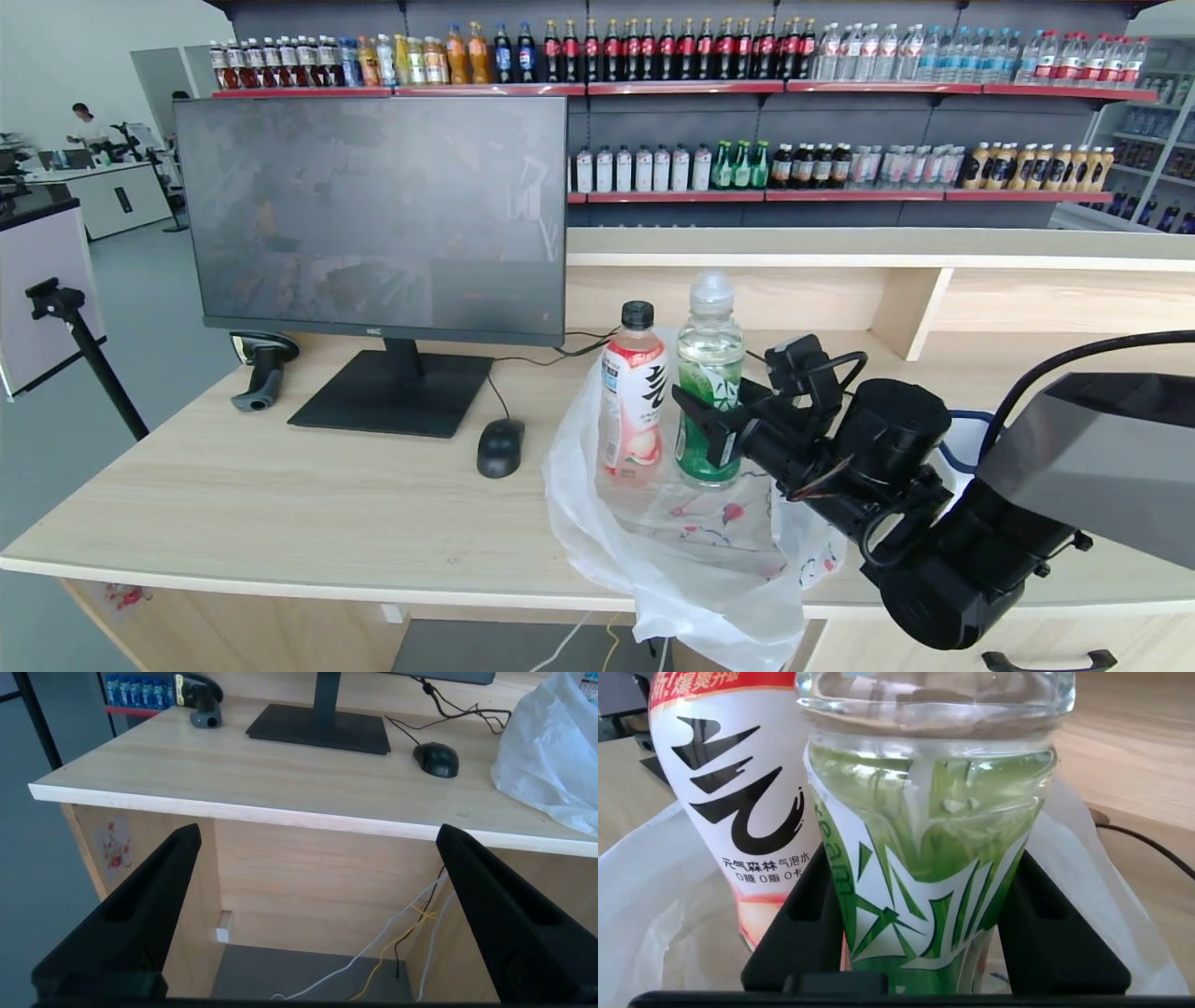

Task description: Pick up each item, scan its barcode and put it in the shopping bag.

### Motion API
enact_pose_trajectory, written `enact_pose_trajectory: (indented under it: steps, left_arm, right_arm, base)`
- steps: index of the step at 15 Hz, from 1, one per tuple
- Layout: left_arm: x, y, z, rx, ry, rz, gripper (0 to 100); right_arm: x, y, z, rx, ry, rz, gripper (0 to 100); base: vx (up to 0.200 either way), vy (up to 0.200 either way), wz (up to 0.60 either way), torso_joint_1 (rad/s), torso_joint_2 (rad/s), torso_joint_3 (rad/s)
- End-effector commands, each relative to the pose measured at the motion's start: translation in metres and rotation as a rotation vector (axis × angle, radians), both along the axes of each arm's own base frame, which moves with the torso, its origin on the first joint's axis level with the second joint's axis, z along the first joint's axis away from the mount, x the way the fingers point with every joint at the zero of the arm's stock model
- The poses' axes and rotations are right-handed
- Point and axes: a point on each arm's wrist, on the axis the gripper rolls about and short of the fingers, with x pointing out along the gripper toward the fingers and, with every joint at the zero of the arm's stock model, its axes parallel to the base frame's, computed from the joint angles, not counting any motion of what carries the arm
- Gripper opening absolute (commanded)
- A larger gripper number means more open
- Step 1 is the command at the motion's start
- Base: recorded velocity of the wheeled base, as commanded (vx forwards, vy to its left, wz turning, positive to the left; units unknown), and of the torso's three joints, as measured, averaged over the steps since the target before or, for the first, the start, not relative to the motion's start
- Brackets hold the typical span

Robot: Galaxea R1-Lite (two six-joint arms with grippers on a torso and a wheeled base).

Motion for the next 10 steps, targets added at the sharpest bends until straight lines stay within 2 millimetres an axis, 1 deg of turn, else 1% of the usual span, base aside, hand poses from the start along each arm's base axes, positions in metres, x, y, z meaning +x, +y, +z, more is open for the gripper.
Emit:
enact_pose_trajectory:
  steps: [1,4,6,10]
  left_arm:
    - [0.0,0.0,0.0,-0.001,-0.001,0.0,100]
    - [0.0,0.0,0.0,-0.001,-0.001,0.0,100]
    - [0.0,0.0,0.0,-0.002,-0.001,0.0,100]
    - [0.0,0.0,0.0,0.001,-0.001,-0.001,100]
  right_arm:
    - [0.0,0.0,-0.003,-0.007,0.009,0.0,0]
    - [-0.001,-0.005,-0.007,-0.014,0.024,-0.011,0]
    - [0.0,-0.014,-0.011,-0.025,0.042,-0.035,0]
    - [-0.004,-0.014,-0.014,-0.039,0.056,-0.031,0]
  base:
    - [0.0,0.0,0.0,0.0,0.0,0.0]
    - [0.0,0.0,0.0,0.0,0.0,0.0]
    - [0.0,0.0,0.0,0.0,0.0,0.0]
    - [0.0,0.0,0.0,0.0,0.0,0.0]
